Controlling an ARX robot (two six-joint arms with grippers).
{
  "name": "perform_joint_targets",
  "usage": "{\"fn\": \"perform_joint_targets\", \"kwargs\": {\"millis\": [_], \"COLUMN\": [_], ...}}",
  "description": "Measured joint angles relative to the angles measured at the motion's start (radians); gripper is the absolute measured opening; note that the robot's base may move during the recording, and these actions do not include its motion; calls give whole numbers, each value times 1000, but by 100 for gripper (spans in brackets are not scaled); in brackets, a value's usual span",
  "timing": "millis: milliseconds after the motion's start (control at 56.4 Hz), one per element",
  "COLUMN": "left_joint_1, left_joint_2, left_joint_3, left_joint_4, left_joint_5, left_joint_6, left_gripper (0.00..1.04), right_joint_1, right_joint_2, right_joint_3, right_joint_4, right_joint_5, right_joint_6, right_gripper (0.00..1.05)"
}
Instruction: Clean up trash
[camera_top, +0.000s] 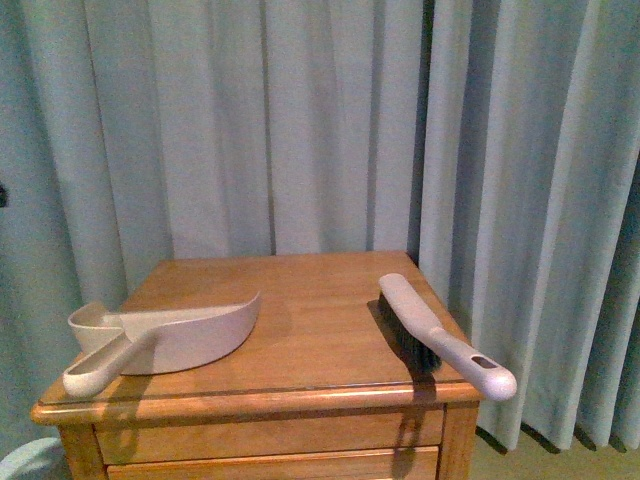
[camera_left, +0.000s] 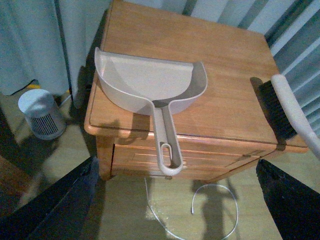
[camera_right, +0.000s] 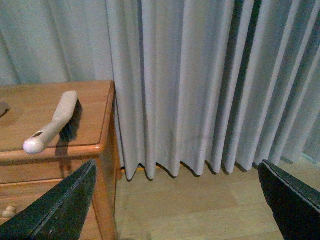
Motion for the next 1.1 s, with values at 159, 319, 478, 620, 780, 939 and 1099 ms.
{"fn": "perform_joint_targets", "kwargs": {"millis": [159,319,478,620,780,939,1099], "left_joint_1": [-72,-132,-141,-129,-124,-122,-115], "left_joint_2": [211,355,467,521,560,583,619], "left_joint_3": [172,233,285,307,307,285,258], "left_joint_4": [-51,-50,-40,-37,-9,25,56], "left_joint_5": [-89,-137,-188,-220,-225,-237,-249], "left_joint_6": [14,23,26,32,51,86,122], "left_gripper": [97,97,97,97,97,97,97], "right_joint_1": [0,0,0,0,0,0,0], "right_joint_2": [0,0,0,0,0,0,0], "right_joint_3": [0,0,0,0,0,0,0], "right_joint_4": [0,0,0,0,0,0,0], "right_joint_5": [0,0,0,0,0,0,0], "right_joint_6": [0,0,0,0,0,0,0], "right_gripper": [97,97,97,97,97,97,97]}}
